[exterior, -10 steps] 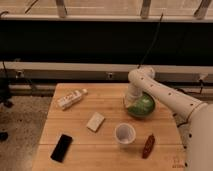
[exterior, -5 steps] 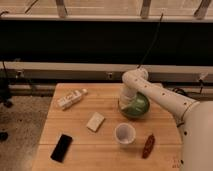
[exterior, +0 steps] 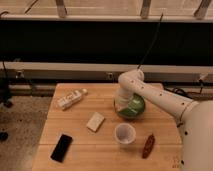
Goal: Push the ceramic bowl across the table
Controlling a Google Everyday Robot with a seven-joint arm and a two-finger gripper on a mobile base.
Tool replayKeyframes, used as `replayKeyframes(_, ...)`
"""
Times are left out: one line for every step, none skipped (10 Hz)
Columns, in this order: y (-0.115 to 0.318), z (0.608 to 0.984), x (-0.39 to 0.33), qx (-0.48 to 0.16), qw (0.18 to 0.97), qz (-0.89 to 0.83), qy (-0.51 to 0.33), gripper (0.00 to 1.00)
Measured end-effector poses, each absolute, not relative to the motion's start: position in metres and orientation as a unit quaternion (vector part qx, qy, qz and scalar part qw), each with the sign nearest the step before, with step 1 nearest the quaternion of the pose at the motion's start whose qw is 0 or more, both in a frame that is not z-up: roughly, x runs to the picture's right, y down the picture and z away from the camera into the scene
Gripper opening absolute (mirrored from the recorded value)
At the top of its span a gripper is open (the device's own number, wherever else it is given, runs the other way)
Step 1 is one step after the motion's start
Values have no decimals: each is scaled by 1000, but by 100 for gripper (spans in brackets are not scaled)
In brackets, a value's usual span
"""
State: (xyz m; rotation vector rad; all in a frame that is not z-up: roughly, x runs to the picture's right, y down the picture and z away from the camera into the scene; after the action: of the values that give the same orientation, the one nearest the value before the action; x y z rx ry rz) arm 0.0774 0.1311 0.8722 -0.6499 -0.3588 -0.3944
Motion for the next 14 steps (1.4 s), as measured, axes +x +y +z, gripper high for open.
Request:
replayKeyframes(133,870,74,-314,912,-197,-177,18)
replayKeyframes(134,868,72,-313,910,-203,-180,18)
replayKeyframes(136,863,69,-311,908,-212,-185,18)
replayKeyframes(139,859,63,-310,906,-219,-189,18)
replayKeyframes(144,853,51,-308,902,-231,-196,18)
replayKeyframes(147,849,42,-307,899,-240,-201,18)
replayKeyframes(150,846,38,-306,897,-245,-204,18)
replayKeyframes(152,843,32,-305,895,-251,-208,18)
replayKeyframes(153,841,27,-305,893,-256,-212,18)
replayKeyframes(154,838,21,-303,890,-262,-215,18)
replayKeyframes(156,835,16,-302,888,-269,-219,18)
replayKeyframes(158,830,9,-301,885,-276,-226,18)
replayKeyframes(158,827,6,-300,882,-279,-231,18)
replayKeyframes(159,825,6,-299,881,-281,-235,18)
